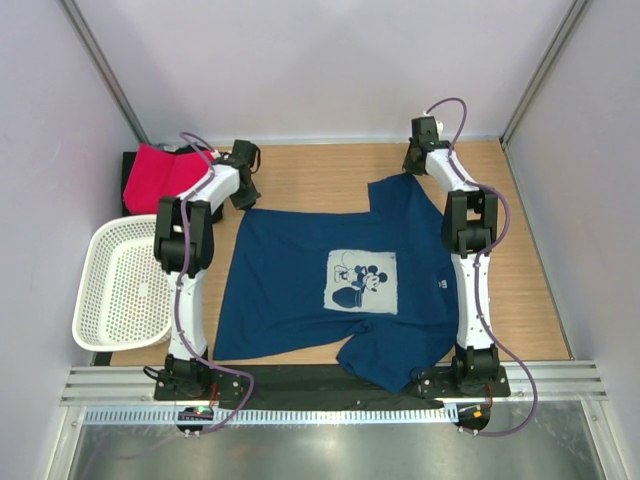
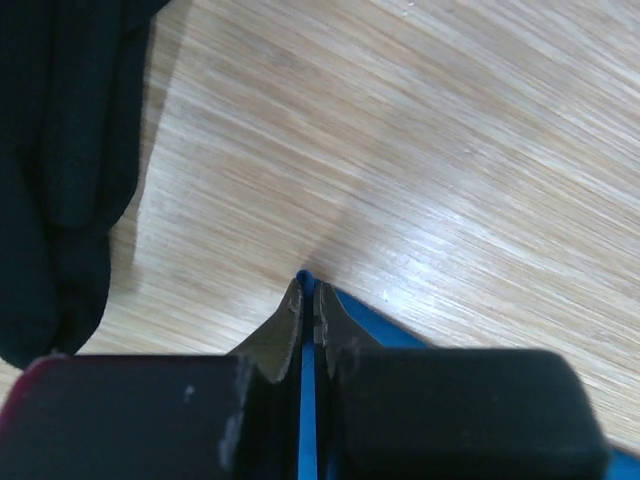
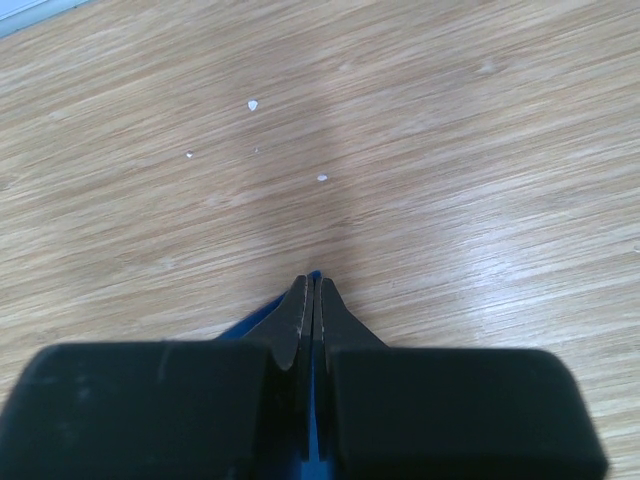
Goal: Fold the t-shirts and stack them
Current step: Flatten the tshirt out
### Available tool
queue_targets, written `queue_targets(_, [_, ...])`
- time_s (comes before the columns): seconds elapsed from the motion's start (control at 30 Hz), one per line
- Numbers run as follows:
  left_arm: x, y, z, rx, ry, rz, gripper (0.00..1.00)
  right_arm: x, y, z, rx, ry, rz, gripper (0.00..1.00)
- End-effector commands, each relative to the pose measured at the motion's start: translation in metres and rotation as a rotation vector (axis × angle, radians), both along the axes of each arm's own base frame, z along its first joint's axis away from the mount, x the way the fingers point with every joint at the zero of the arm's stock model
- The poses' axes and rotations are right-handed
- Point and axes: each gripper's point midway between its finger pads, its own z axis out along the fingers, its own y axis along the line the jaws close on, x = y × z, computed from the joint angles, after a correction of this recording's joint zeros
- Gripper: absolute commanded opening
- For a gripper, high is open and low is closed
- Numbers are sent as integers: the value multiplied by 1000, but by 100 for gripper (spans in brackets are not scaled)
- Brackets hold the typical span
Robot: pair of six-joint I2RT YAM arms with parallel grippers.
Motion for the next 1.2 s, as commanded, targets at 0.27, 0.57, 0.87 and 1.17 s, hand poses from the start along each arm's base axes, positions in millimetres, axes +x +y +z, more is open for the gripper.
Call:
queue_targets(0.27, [55,-20,122,-54,-383,-181,0,23,-9,220,6,-430,30,1])
queue_targets(0.57, [55,-24,211,-61,-626,-248,0,-9,-15,333,-44,-620,73,1])
queue_targets(0.87, [3,-23,293,-86,-788,-305,0,-85,6,443,-41,-837,253,1])
queue_targets(1.17, [-20,-21,270,-71,-737,-342,0,-104,8,400,-70,-729,306,1])
